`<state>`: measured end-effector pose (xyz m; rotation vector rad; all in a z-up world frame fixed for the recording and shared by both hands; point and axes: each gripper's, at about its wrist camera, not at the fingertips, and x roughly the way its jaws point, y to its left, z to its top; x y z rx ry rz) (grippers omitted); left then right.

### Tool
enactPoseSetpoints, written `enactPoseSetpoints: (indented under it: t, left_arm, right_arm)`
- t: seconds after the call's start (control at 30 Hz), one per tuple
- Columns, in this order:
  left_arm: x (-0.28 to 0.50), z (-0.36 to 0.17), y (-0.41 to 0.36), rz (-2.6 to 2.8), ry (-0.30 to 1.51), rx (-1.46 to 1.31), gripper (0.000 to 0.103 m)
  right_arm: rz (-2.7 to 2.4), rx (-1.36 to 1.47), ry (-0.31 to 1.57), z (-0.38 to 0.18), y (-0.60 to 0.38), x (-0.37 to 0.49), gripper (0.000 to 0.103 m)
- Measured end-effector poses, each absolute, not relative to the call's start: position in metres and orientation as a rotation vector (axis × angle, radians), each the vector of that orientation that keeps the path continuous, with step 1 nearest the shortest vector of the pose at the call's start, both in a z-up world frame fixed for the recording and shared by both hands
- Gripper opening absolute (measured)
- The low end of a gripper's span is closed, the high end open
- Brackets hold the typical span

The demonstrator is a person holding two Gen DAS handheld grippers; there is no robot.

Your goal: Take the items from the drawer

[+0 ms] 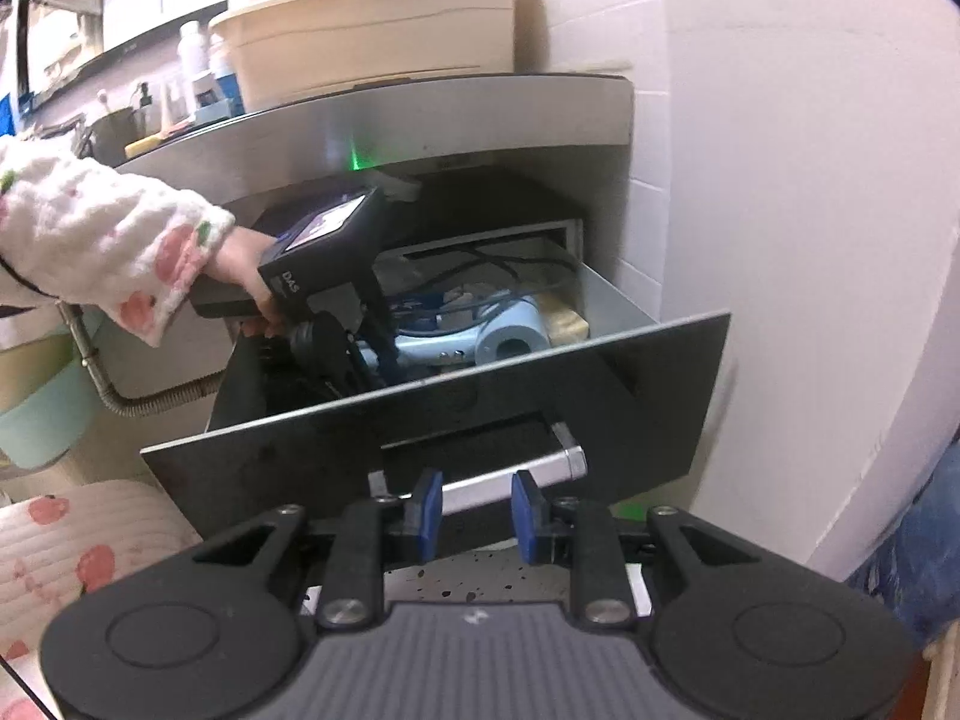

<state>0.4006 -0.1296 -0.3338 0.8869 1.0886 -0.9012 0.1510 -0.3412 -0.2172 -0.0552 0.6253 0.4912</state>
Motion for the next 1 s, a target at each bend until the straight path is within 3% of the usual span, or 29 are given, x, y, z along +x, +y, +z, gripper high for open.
enactPoseSetpoints:
  t: [0.37,0.57,1.0]
  left_arm:
    - [0.397,-0.349,-0.128,-0.879,1.110,0.903,0.017]
    - [0.395,-0.339,-0.120,-0.823,1.065,0.842,0.011]
    - [0.359,-0.241,-0.108,-0.799,0.870,0.620,0.011]
  right_arm:
    - [0.457,0.031,0.638,-0.231,-0.352,0.135,0.023]
    - [0.435,0.063,0.645,-0.238,-0.354,0.125,0.023]
    - [0.421,0.118,0.641,-0.236,-0.347,0.106,0.023]
